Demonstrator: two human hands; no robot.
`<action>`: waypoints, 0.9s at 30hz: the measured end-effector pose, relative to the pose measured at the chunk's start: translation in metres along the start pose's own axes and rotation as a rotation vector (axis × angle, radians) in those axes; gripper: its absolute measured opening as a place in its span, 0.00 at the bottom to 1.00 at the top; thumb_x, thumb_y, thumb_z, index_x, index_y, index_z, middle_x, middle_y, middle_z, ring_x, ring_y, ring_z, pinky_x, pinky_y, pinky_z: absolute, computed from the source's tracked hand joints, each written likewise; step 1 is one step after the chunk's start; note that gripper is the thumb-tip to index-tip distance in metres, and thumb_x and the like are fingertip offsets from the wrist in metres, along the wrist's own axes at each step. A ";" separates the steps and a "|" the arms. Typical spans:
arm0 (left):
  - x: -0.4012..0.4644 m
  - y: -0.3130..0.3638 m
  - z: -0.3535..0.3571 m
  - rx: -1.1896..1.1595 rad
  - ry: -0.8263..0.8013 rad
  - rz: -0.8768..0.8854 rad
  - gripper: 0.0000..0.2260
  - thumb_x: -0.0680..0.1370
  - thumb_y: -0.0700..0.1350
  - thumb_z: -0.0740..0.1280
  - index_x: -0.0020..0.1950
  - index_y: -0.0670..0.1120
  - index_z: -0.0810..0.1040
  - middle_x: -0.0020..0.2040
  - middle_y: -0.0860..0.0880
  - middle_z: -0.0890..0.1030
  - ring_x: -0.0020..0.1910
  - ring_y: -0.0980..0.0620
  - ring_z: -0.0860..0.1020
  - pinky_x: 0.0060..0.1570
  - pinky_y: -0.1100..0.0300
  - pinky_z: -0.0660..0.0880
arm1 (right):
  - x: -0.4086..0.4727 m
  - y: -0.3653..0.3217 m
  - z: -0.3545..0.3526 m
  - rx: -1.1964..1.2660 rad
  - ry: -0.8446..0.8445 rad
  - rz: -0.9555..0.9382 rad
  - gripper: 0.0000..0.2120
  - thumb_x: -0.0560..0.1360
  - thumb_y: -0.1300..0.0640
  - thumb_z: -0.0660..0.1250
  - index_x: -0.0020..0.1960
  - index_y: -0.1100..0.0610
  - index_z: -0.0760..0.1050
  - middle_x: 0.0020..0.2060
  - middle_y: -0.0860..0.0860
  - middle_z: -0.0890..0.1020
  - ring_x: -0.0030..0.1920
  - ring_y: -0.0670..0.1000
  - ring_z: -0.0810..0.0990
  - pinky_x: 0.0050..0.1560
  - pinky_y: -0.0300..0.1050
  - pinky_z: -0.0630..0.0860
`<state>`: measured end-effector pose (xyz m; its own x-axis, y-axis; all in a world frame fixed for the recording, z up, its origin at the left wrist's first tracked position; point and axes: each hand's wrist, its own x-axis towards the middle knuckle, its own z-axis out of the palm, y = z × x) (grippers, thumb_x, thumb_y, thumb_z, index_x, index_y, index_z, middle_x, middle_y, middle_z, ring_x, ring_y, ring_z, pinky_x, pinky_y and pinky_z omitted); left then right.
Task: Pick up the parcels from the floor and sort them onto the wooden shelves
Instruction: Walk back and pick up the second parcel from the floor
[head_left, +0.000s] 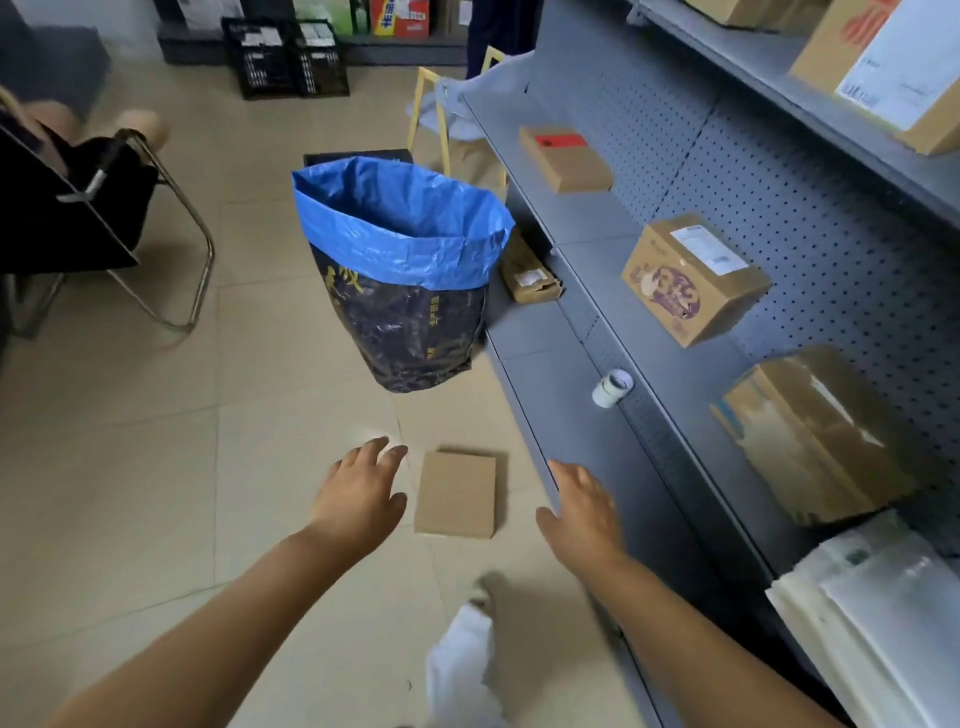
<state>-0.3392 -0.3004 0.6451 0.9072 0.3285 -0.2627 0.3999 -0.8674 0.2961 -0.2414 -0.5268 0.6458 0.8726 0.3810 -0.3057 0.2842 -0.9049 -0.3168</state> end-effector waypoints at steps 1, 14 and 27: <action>0.016 0.001 0.001 0.009 -0.013 -0.001 0.26 0.76 0.47 0.60 0.73 0.49 0.60 0.74 0.47 0.61 0.71 0.45 0.61 0.69 0.54 0.58 | 0.016 0.002 0.001 0.007 -0.013 0.005 0.27 0.76 0.54 0.62 0.73 0.55 0.59 0.69 0.53 0.67 0.68 0.55 0.66 0.69 0.49 0.61; 0.196 -0.006 0.061 -0.063 -0.196 -0.131 0.25 0.76 0.46 0.60 0.73 0.48 0.60 0.73 0.45 0.62 0.71 0.44 0.62 0.68 0.52 0.60 | 0.206 0.025 0.037 -0.034 -0.244 0.037 0.27 0.76 0.54 0.61 0.73 0.55 0.59 0.69 0.54 0.68 0.68 0.56 0.67 0.67 0.50 0.63; 0.317 -0.101 0.256 -0.154 -0.462 -0.317 0.25 0.76 0.43 0.60 0.73 0.49 0.61 0.72 0.46 0.64 0.69 0.46 0.65 0.65 0.54 0.64 | 0.336 0.070 0.225 -0.021 -0.395 0.198 0.26 0.77 0.55 0.60 0.74 0.55 0.59 0.69 0.53 0.68 0.69 0.53 0.67 0.67 0.45 0.64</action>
<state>-0.1250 -0.2043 0.2969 0.6026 0.3366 -0.7236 0.6887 -0.6774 0.2584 -0.0176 -0.4190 0.3186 0.6932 0.2391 -0.6799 0.1380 -0.9699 -0.2004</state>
